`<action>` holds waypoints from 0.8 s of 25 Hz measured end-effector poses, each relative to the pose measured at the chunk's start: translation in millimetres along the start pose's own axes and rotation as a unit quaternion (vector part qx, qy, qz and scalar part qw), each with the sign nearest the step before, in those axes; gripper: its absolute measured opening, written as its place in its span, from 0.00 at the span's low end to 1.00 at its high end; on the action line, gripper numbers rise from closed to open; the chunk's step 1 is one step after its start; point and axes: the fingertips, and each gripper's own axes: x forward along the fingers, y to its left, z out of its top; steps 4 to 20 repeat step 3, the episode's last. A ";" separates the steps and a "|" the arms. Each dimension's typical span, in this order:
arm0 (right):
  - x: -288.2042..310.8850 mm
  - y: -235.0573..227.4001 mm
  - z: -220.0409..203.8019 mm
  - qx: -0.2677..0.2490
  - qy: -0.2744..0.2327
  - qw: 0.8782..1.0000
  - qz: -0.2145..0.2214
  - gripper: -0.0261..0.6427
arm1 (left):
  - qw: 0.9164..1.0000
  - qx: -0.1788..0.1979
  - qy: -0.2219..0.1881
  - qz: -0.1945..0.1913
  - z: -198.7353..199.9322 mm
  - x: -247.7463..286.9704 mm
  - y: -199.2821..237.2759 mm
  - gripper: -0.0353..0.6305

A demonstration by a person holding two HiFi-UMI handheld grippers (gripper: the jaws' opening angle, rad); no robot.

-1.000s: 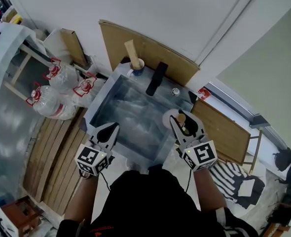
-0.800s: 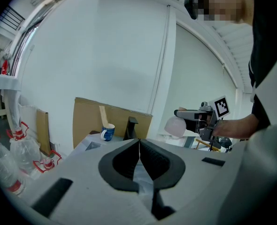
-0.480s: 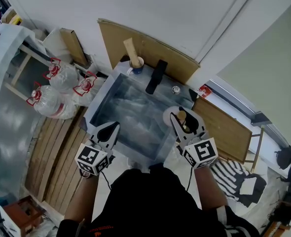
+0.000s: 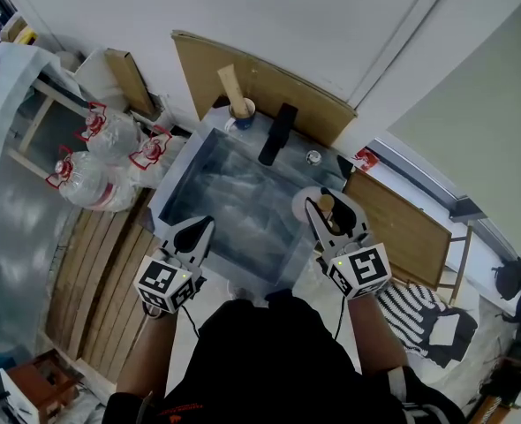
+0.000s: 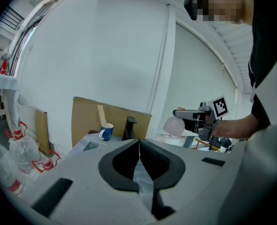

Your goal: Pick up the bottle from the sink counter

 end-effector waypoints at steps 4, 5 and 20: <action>-0.9 -2.6 -1.3 0.005 -0.002 1.000 -0.001 0.24 | 1.000 0.001 0.000 0.000 -1.5 1.1 -1.1 0.08; -0.9 -2.6 -1.3 0.005 -0.002 1.000 -0.001 0.24 | 1.000 0.001 0.000 0.000 -1.5 1.1 -1.1 0.08; -0.9 -2.6 -1.3 0.005 -0.002 1.000 -0.001 0.24 | 1.000 0.001 0.000 0.000 -1.5 1.1 -1.1 0.08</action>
